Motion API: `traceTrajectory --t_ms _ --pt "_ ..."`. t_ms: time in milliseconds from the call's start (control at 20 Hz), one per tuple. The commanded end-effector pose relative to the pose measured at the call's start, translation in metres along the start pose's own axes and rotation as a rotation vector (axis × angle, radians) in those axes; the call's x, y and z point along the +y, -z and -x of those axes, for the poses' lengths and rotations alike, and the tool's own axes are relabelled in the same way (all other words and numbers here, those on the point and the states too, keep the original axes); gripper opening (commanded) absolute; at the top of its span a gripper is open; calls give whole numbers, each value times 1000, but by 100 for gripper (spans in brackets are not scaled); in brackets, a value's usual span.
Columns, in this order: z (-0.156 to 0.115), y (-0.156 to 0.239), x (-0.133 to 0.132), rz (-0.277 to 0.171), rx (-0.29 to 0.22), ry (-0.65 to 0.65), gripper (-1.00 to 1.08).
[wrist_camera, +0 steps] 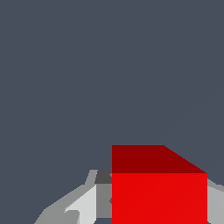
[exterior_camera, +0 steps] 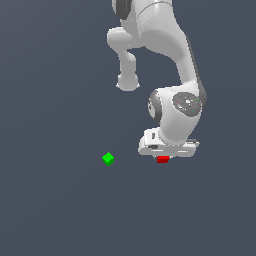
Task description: Stack the red cube on top of the green cube.
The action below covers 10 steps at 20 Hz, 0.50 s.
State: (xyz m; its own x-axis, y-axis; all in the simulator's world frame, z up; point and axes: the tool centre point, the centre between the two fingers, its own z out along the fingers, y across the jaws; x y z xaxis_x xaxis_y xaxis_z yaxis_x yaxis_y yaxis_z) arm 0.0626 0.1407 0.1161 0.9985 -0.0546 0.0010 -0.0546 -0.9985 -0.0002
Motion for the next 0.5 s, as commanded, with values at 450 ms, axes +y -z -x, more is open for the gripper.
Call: traceTrajectory --t_ms 450 --pt "2 -2 18 0 0 0 -100"
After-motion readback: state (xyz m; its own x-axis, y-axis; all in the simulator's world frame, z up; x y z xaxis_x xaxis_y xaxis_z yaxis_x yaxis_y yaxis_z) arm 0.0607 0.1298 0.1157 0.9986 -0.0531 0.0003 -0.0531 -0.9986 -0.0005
